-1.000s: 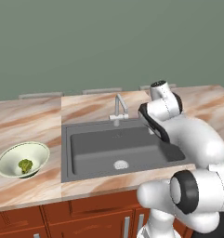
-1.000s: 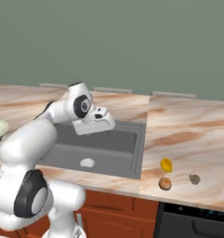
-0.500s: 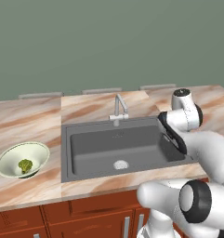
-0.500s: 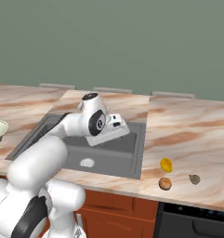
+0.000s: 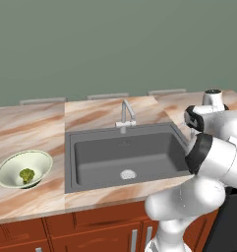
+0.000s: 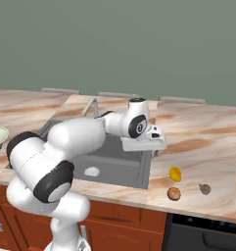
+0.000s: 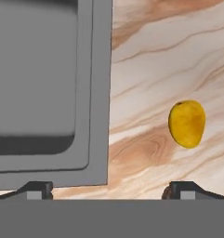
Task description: There is a mixed pile of frozen fruits and vegetables on the counter. Locate all the frozen vegetables and place the items in a bowl on the counter. Take all the frozen fruits and defrost them in a running sink.
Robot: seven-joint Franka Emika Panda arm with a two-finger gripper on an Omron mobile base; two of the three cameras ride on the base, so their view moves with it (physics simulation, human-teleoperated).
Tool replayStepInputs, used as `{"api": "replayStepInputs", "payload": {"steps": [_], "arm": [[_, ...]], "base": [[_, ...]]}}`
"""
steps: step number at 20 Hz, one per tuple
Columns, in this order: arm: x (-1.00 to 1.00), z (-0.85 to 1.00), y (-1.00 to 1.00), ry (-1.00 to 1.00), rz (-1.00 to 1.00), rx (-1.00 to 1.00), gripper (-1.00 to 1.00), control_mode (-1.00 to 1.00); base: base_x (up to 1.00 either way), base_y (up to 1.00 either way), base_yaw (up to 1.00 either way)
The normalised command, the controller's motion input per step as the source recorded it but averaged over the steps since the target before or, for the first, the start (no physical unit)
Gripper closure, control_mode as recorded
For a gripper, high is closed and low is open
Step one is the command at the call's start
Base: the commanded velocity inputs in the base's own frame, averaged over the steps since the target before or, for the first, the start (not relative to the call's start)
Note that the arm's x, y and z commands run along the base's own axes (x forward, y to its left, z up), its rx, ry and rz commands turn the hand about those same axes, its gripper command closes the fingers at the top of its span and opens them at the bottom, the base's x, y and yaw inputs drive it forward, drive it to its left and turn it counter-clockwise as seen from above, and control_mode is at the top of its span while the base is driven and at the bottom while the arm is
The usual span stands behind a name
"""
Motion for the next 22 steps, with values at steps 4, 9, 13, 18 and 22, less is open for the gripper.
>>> {"api": "replayStepInputs", "payload": {"steps": [4, 9, 13, 18, 22], "arm": [[0.00, 0.00, -0.88, 0.07, -0.27, 0.16, -1.00, -1.00], [0.01, 0.00, -0.73, 0.01, -0.18, 0.12, -1.00, -1.00], [-0.19, 0.00, -0.18, 0.00, -0.05, 0.01, -1.00, -1.00], [-0.18, -0.19, -0.36, 0.00, -0.07, -0.03, -1.00, -1.00], [-0.05, -0.34, -0.64, 0.00, -0.07, -0.09, -1.00, -1.00]], "base": [[0.00, 0.00, 0.00], [0.00, 0.00, 0.00], [0.00, 0.00, 0.00], [0.00, 0.00, 0.00], [0.00, 0.00, 0.00]]}}
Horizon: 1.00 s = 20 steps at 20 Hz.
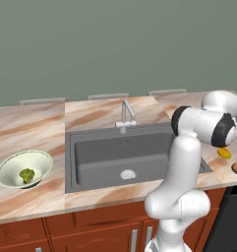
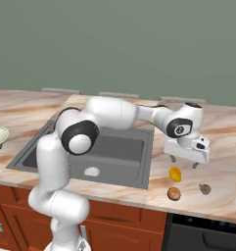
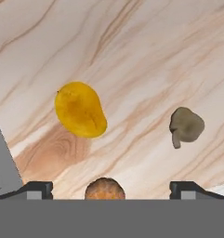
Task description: There is a mixed pile of frozen fruits and vegetables on the counter. Locate all the frozen vegetables and place the items in a bowl on the counter. Take all the frozen fruits and defrost them in a running sink.
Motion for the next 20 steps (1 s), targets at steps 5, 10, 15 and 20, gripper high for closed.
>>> {"api": "replayStepInputs", "payload": {"steps": [5, 10, 15, 20], "arm": [[0.00, -0.29, -0.70, 0.00, -0.03, -0.07, -1.00, -1.00], [0.00, -0.22, -0.62, 0.00, -0.07, -0.01, -1.00, -1.00], [0.00, -0.14, -0.48, 0.00, -0.04, 0.00, -1.00, -1.00], [0.00, -0.12, -0.06, 0.01, 0.00, 0.01, -1.00, -1.00]], "base": [[0.00, 0.00, 0.00], [0.00, 0.00, 0.00], [0.00, 0.00, 0.00], [0.00, 0.00, 0.00]]}}
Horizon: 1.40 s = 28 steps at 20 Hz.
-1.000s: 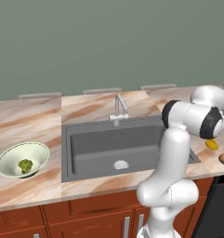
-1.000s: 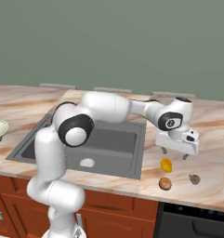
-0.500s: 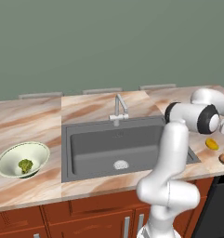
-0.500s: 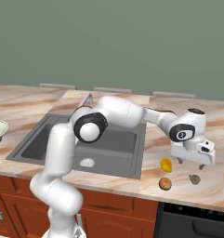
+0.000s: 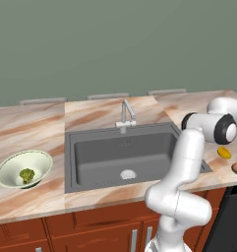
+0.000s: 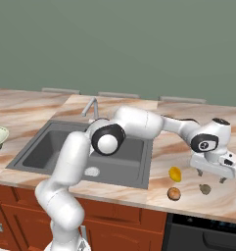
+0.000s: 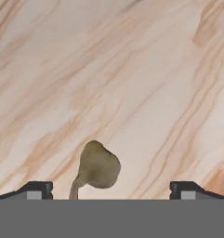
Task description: There is a mixed pile of frozen fruits and vegetables on the counter. Locate all the frozen vegetables and place the items in a bowl on the counter. Take all the frozen fruits and defrost them in a running sink.
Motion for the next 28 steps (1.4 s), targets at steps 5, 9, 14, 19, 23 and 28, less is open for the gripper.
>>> {"api": "replayStepInputs", "payload": {"steps": [5, 9, 14, 19, 23, 28], "arm": [[-0.04, -0.52, 0.06, 0.10, -0.05, 0.05, -1.00, -1.00], [0.09, -0.39, 0.14, 0.08, 0.00, 0.03, -1.00, -1.00], [0.02, -0.37, 0.16, 0.12, -0.04, 0.01, -1.00, -1.00], [0.00, -0.47, 0.00, 0.13, -0.05, 0.08, -1.00, -1.00], [0.00, -0.41, 0.00, 0.10, -0.06, 0.06, 1.00, -1.00], [-0.06, -0.30, 0.00, 0.10, -0.15, 0.05, 1.00, -1.00]], "base": [[0.00, 0.00, 0.00], [0.00, 0.00, 0.00], [0.00, 0.00, 0.00], [0.00, 0.00, 0.00], [0.00, 0.00, 0.00], [0.00, 0.00, 0.00]]}}
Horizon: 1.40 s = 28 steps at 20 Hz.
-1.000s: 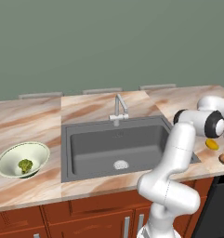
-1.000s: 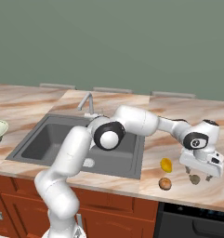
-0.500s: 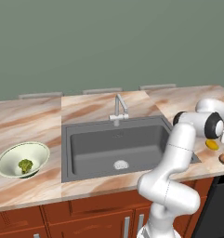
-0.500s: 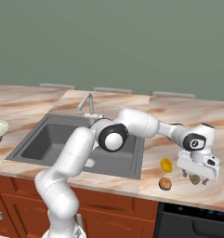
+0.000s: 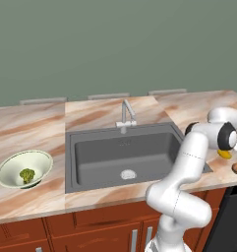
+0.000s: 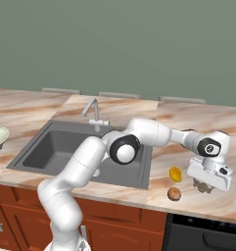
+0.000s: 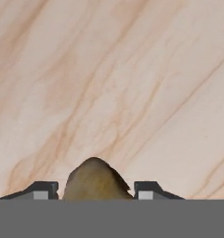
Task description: There is a mixed pile of frozen fruits and vegetables on the counter. Locate all the frozen vegetables and place the items in a bowl on the counter. Take all the frozen fruits and defrost them in a running sink.
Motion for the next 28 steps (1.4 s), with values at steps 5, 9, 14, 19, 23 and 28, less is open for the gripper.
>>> {"api": "replayStepInputs", "payload": {"steps": [5, 9, 14, 19, 23, 28], "arm": [[-0.10, 0.06, 0.03, 0.07, -0.19, 0.00, 1.00, -1.00], [-0.06, 0.88, 0.37, -0.16, -0.07, -0.24, 1.00, -1.00], [-0.26, 0.98, 0.88, -0.09, 0.00, -0.41, 1.00, -1.00], [-0.71, 0.44, 1.00, -0.20, 0.03, -0.64, 1.00, -1.00], [-0.87, 0.08, 1.00, -0.30, 0.00, -0.59, 1.00, -1.00], [-0.09, 0.03, 0.87, -0.13, -0.14, -0.25, 1.00, -1.00]], "base": [[0.00, 0.00, 0.00], [0.00, 0.00, 0.00], [0.00, 0.00, 0.00], [0.00, 0.00, 0.00], [0.00, 0.00, 0.00], [0.00, 0.00, 0.00]]}}
